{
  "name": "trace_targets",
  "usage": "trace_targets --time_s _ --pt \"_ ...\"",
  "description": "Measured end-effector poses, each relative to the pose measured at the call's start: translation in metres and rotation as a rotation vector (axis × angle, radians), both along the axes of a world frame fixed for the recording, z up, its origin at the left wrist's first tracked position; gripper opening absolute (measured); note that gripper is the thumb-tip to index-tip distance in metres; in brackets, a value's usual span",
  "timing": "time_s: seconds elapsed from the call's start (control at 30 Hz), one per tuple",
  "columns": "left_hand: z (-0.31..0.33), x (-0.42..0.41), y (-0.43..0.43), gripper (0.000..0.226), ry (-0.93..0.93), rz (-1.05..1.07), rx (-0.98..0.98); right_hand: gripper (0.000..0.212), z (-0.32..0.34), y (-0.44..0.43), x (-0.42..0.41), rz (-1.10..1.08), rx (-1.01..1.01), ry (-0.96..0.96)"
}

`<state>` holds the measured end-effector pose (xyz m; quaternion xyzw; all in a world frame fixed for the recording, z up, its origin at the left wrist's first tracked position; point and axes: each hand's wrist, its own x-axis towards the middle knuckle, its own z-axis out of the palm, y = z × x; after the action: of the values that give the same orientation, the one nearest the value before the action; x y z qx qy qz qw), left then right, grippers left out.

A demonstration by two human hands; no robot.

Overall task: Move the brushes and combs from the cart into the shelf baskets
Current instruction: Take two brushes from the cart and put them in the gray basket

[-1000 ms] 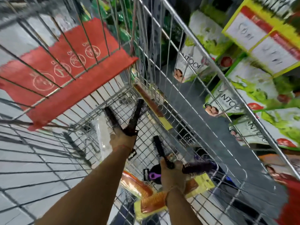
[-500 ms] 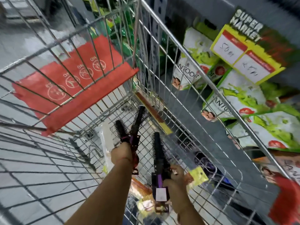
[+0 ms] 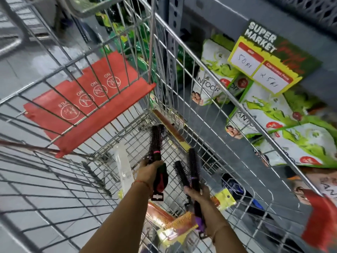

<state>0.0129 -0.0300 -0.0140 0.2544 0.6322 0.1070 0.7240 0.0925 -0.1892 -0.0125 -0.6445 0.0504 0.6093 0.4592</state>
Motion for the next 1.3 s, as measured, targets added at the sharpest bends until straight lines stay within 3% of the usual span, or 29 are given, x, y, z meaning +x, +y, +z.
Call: trace_targets --time_s 0.1,0.23,0.43,0.57,0.73,0.87,0.97,1.1,1.2,1.3 --pt "0.000 0.002 -0.001 0.038 -0.089 -0.058 -0.086 0.042 -0.009 0.001 0.007 -0.088 0.013 0.032" --pt "-0.007 0.001 -0.001 0.028 -0.068 -0.144 -0.110 0.032 -0.014 0.000 0.011 -0.196 0.091 0.265" --pt "-0.010 -0.002 -0.003 0.019 -0.198 -0.025 -0.183 0.037 -0.021 0.000 0.015 -0.198 0.109 0.230" --pt "0.013 -0.006 -0.007 0.030 -0.250 -0.011 -0.087 0.039 -0.003 0.001 0.017 -0.109 0.081 0.062" --pt "0.094 -0.010 -0.014 0.039 -0.263 -0.114 0.128 0.043 0.066 0.001 0.026 -0.110 0.150 0.008" --pt "0.163 0.000 -0.030 0.031 -0.341 -0.235 0.384 0.040 0.131 -0.009 0.047 -0.125 0.291 -0.040" --pt "0.220 0.040 -0.049 0.029 -0.496 -0.343 0.617 0.062 0.193 -0.028 0.072 -0.206 0.518 -0.103" --pt "0.293 0.118 -0.082 0.025 -0.725 -0.393 0.710 0.047 0.276 -0.069 0.113 -0.359 0.761 -0.346" --pt "0.338 0.176 -0.119 0.029 -0.797 -0.468 0.744 0.053 0.327 -0.112 0.145 -0.541 0.860 -0.494" --pt "0.373 0.233 -0.163 0.023 -0.805 -0.619 0.796 0.027 0.367 -0.158 0.179 -0.691 0.837 -0.706"
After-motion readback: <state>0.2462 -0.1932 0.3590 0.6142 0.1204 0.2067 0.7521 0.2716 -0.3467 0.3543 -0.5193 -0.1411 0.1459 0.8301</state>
